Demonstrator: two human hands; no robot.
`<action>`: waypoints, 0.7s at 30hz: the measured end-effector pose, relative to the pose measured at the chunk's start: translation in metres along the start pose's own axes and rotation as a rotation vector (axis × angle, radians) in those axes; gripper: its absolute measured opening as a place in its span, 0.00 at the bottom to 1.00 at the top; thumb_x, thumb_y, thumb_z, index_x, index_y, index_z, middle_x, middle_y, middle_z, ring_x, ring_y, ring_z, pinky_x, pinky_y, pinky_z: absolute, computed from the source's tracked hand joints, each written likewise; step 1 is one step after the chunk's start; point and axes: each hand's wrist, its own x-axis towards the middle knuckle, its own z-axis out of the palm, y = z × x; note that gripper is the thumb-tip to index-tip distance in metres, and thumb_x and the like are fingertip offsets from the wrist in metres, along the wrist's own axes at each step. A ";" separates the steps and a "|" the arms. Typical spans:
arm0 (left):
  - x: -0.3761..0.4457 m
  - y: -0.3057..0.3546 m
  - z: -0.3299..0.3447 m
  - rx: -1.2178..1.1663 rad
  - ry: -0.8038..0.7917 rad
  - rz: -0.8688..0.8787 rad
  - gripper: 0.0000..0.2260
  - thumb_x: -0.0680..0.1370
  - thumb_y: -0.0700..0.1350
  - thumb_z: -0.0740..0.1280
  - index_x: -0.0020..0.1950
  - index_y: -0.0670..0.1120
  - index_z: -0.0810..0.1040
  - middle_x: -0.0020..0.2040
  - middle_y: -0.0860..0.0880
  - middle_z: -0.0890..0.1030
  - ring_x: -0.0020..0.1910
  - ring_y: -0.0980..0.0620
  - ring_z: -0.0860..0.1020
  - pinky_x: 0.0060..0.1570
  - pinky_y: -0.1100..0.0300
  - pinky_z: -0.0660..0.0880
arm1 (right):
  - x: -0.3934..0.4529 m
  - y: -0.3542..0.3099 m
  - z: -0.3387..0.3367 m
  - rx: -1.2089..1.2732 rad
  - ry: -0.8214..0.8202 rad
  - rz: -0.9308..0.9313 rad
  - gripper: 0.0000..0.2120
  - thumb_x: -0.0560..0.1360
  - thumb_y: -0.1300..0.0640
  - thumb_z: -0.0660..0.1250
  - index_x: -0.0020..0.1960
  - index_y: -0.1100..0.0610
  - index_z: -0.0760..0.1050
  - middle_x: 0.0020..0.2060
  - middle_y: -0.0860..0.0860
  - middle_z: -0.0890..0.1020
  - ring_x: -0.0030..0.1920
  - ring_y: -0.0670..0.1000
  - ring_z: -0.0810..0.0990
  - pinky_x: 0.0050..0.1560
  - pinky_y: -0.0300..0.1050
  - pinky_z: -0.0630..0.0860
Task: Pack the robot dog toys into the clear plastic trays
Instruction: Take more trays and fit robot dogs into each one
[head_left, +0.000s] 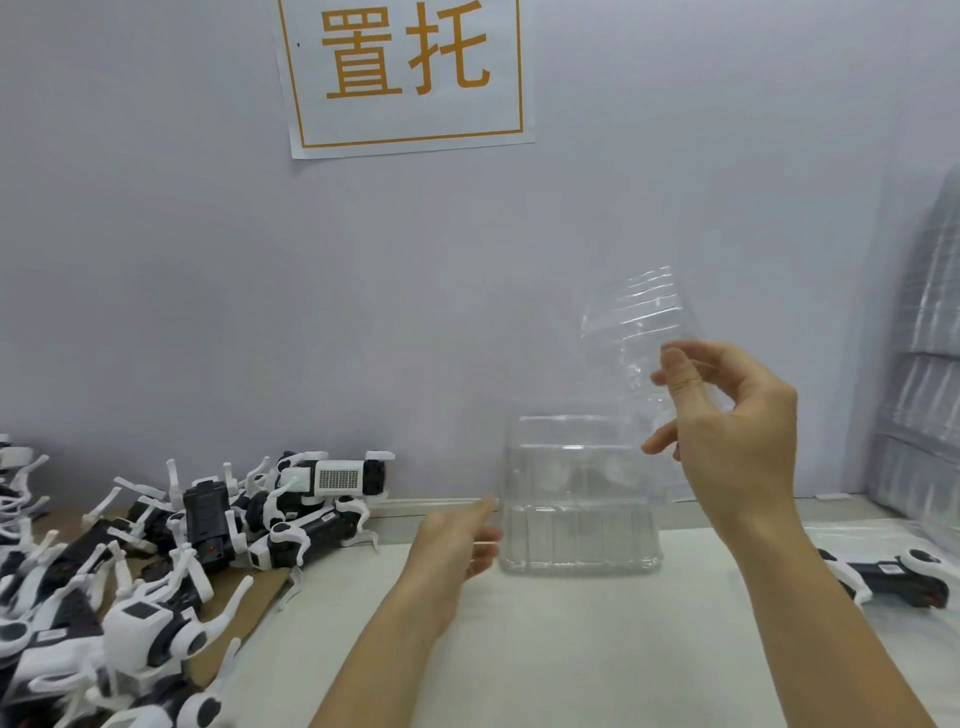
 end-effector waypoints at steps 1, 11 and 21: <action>0.000 0.001 -0.003 0.005 0.025 0.030 0.08 0.80 0.46 0.68 0.51 0.41 0.78 0.46 0.42 0.83 0.38 0.49 0.79 0.39 0.58 0.77 | -0.001 -0.001 0.001 -0.011 -0.050 0.002 0.03 0.79 0.53 0.68 0.47 0.47 0.80 0.45 0.48 0.83 0.21 0.53 0.80 0.26 0.33 0.71; -0.006 0.042 -0.029 -0.348 0.067 0.362 0.12 0.83 0.52 0.59 0.58 0.47 0.77 0.52 0.44 0.81 0.46 0.46 0.82 0.37 0.53 0.80 | -0.026 -0.013 0.033 -0.280 -0.796 0.004 0.08 0.71 0.51 0.78 0.50 0.45 0.85 0.46 0.37 0.84 0.25 0.47 0.82 0.31 0.31 0.73; -0.010 0.054 -0.051 -0.175 0.023 0.383 0.08 0.77 0.52 0.69 0.53 0.51 0.82 0.47 0.48 0.77 0.38 0.51 0.81 0.34 0.57 0.78 | -0.052 0.001 0.062 -0.513 -0.924 -0.137 0.12 0.70 0.44 0.76 0.52 0.41 0.83 0.49 0.37 0.84 0.30 0.29 0.75 0.43 0.36 0.75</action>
